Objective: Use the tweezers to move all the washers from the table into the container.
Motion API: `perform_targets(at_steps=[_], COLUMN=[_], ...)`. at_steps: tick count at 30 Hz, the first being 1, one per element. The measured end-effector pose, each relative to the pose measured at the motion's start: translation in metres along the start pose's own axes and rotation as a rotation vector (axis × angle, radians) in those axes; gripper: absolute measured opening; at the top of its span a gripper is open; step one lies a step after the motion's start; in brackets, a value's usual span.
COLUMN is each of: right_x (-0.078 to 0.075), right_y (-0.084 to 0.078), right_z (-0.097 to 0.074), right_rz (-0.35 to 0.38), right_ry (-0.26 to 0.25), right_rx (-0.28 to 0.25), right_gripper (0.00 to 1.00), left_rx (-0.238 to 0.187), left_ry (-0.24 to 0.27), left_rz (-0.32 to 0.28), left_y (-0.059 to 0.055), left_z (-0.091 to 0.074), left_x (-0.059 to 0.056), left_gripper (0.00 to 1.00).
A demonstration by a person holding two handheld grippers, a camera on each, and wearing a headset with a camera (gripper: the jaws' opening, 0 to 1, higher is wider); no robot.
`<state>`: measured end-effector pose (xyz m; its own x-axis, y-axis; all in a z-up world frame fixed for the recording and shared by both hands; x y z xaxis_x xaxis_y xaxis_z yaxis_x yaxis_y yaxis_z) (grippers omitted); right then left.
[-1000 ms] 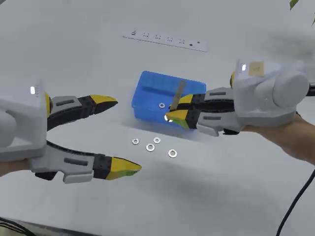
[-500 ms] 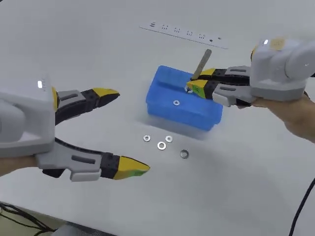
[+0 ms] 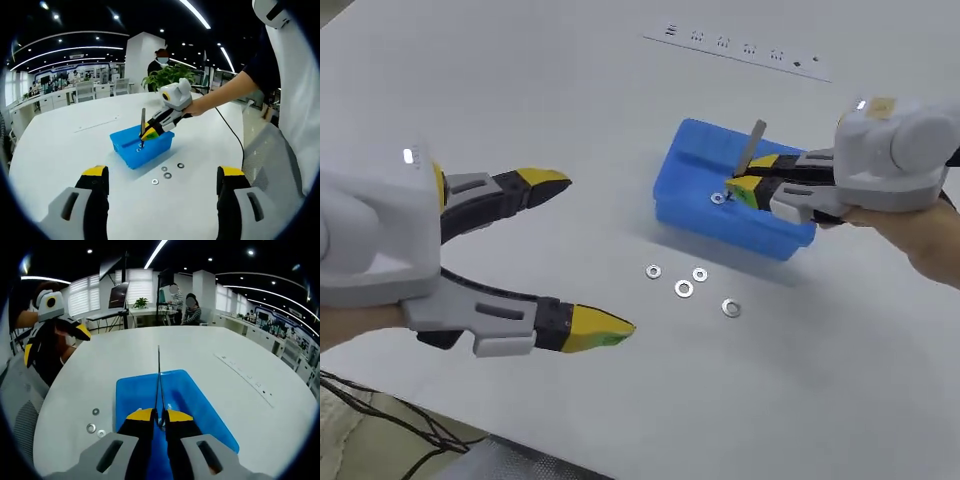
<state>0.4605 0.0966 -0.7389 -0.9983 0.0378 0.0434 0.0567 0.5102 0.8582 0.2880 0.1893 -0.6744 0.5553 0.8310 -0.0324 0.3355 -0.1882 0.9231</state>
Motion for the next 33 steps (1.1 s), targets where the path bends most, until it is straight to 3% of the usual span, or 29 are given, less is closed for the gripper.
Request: perform_targets(at_steps=[15, 21, 27, 30, 33], right_x=[0.004, 0.004, 0.001, 0.002, 0.003], right_y=[-0.004, -0.004, 0.003, 0.011, 0.012], right_z=[-0.001, -0.006, -0.012, -0.016, -0.017], right_rz=[0.001, 0.006, -0.001, -0.006, -0.017], right_ry=[0.013, 0.007, -0.019, -0.021, -0.018], right_rx=[0.01, 0.008, 0.002, -0.016, -0.01], right_gripper=[0.1, 0.08, 0.08, 0.08, 0.08], left_rx=[0.002, 0.005, -0.014, -0.074, -0.087], left_ry=[-0.005, 0.0, 0.001, 0.01, 0.013], left_rz=[-0.014, -0.021, -0.044, -0.089, -0.092], left_y=[0.004, 0.005, 0.011, 0.024, 0.028], left_z=[0.006, 0.003, 0.006, 0.009, 0.014], left_x=[-0.01, -0.009, -0.005, 0.001, 0.009], left_gripper=[0.94, 0.94, 0.94, 0.93, 0.92])
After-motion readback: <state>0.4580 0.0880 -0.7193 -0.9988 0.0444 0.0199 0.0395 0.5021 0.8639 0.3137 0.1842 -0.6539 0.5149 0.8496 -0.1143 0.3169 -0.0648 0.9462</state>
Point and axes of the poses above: the centre of the closed fingertips' face, and the gripper's own axes: z roughly forward along the fingers, x roughly to its left, y roughly out of its top, the point moved 3 cm from there along -z, roughly backward along the fingers, and after that the axes turned 7 degrees about y, right-handed, at the moved point
